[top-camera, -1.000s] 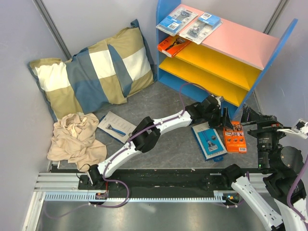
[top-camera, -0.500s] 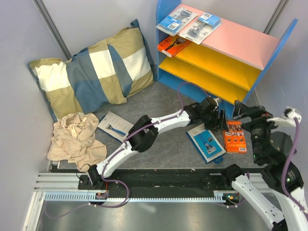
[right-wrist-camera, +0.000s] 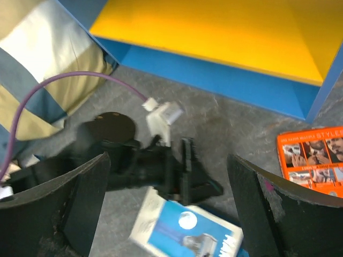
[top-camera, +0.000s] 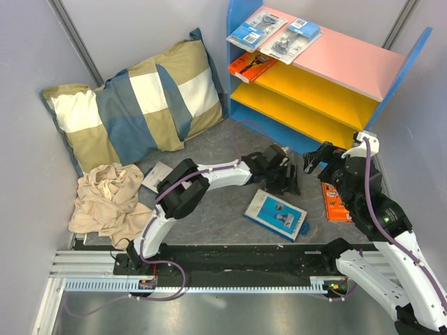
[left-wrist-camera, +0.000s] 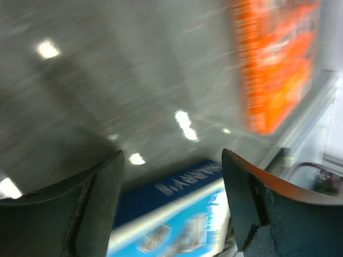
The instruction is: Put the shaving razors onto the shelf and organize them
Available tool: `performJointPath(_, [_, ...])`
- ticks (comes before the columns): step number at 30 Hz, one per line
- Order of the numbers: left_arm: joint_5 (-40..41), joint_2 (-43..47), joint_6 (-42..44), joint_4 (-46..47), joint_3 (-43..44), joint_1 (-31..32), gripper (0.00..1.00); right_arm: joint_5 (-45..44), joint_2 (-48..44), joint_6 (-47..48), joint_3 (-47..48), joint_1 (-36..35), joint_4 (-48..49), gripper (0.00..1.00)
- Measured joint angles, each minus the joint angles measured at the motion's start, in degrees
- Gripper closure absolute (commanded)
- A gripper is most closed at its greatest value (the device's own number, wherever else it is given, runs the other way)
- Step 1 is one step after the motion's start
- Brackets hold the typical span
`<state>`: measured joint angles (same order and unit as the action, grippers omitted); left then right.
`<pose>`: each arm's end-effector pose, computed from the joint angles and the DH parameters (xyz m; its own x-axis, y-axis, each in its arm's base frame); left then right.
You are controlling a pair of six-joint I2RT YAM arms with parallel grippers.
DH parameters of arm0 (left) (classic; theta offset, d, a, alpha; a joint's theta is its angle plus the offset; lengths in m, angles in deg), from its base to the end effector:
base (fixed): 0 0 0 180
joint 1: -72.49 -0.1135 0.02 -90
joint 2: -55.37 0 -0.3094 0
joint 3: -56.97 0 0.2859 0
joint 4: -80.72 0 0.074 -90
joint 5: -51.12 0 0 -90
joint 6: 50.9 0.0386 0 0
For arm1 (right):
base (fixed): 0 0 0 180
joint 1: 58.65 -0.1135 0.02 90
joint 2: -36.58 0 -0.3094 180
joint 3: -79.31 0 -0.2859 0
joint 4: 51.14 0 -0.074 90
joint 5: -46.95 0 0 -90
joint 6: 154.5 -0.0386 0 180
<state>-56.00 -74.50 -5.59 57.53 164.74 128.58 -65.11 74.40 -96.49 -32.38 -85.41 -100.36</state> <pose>0.3037 -0.4721 0.1646 -0.9209 0.1652 -0.3530 0.3672 0.6716 -0.6435 0.1190 0.0438 0.4130 -0.2960 0.4006 -0.8671 0.0673 0.9143 0.3994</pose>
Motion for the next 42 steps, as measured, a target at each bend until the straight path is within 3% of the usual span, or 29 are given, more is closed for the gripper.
performJointPath(5, [-1.0, 7.8, 0.3, 4.5, -13.8, -3.8, 0.17, 0.6, 1.9, -0.1, -1.1, 0.0, -2.3, 0.02])
performJointPath(10, [0.5, 13.4, 2.2, 5.0, -20.8, -5.4, 0.15, -1.2, 9.8, 0.3, -1.2, 0.8, -5.7, 0.02])
performJointPath(15, [2.7, 17.5, 4.9, 1.9, -24.3, -5.2, 0.14, 0.8, 21.2, 2.2, -1.4, 7.5, -8.5, 0.02])
performJointPath(25, [3.8, 25.5, 9.0, -2.6, -28.3, -8.4, 0.12, 6.4, 28.4, 6.5, -5.2, 22.1, -10.7, 0.05])
performJointPath(31, [2.3, 28.3, 10.1, -2.2, -31.0, -11.1, 0.12, 8.7, 36.8, 8.4, -5.4, 24.7, -9.9, 0.44])
performJointPath(42, [-1.6, 32.7, 11.3, -1.3, -34.8, -13.3, 0.12, 6.9, 46.6, 7.8, -7.1, 24.7, -8.3, 0.47])
